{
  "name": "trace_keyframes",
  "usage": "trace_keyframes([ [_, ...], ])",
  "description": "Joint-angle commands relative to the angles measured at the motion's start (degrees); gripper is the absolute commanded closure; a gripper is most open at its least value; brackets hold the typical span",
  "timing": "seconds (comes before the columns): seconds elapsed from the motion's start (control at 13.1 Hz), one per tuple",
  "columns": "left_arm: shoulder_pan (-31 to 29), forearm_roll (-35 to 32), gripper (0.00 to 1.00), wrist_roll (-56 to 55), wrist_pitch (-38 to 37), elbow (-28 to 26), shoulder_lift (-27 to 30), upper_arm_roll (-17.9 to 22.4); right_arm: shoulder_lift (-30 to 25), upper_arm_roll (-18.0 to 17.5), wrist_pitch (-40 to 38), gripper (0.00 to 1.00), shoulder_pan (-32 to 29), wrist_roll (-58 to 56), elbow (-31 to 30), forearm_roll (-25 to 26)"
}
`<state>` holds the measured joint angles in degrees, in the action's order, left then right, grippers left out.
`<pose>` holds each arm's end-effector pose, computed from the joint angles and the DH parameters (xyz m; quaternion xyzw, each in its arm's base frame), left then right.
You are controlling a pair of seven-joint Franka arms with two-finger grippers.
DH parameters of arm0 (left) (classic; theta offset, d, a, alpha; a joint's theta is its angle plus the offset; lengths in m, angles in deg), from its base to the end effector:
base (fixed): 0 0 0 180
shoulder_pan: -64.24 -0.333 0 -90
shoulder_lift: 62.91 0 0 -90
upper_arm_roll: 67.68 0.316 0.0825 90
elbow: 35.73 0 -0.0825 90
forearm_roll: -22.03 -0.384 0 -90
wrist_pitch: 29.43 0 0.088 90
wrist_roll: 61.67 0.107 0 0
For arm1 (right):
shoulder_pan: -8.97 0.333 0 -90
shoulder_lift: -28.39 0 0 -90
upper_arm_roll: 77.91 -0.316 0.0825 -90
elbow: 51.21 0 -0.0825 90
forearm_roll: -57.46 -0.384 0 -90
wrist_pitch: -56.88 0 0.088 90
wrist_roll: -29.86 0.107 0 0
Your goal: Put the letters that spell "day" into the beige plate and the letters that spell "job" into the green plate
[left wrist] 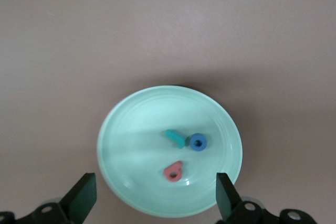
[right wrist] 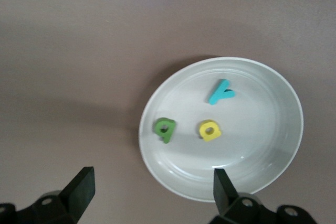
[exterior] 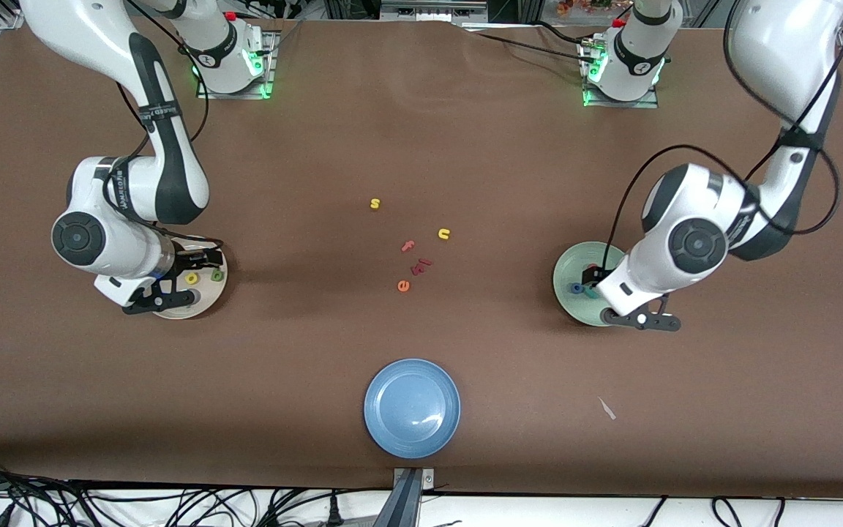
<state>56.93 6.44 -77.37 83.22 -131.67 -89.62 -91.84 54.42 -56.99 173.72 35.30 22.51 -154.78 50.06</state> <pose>0.6369 -0.1450 0.3418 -0.9960 0.0567 0.0529 0.0448 0.6198 0.0810 0.2919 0.9915 0.0855 -0.0948 0.0238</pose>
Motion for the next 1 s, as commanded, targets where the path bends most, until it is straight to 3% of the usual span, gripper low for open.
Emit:
trace_keyframes([
  [0.0, -0.51, 0.03, 0.0, 0.67, -8.02, 3.02, 4.91, -0.7, -0.45, -0.09, -5.03, 0.0, 1.17, 2.86, 2.31, -1.04],
  [0.23, -0.34, 4.59, 0.0, 0.93, -21.2, 13.91, 5.27, -0.62, -0.8, 0.0, -11.44, 0.0, 2.4, 5.32, 5.65, -0.78],
  [0.46, -0.6, 5.13, 0.0, 5.23, -27.38, 20.17, 5.35, -0.62, -1.07, 0.34, -19.09, 0.0, 4.33, 5.5, 9.6, -0.34],
  [0.69, -0.86, 5.65, 0.0, 6.74, -28.45, 21.5, 7.98, 0.0, -2.9, -0.61, -21.57, 0.0, 5.13, 10.48, 10.5, 0.36],
  [0.92, 1.15, 10.03, 0.0, 10.23, -26.79, 17.05, 13.15, 4.98, -8.08, -6.75, -24.02, 0.0, 3.91, 16.31, 9.88, 5.44],
])
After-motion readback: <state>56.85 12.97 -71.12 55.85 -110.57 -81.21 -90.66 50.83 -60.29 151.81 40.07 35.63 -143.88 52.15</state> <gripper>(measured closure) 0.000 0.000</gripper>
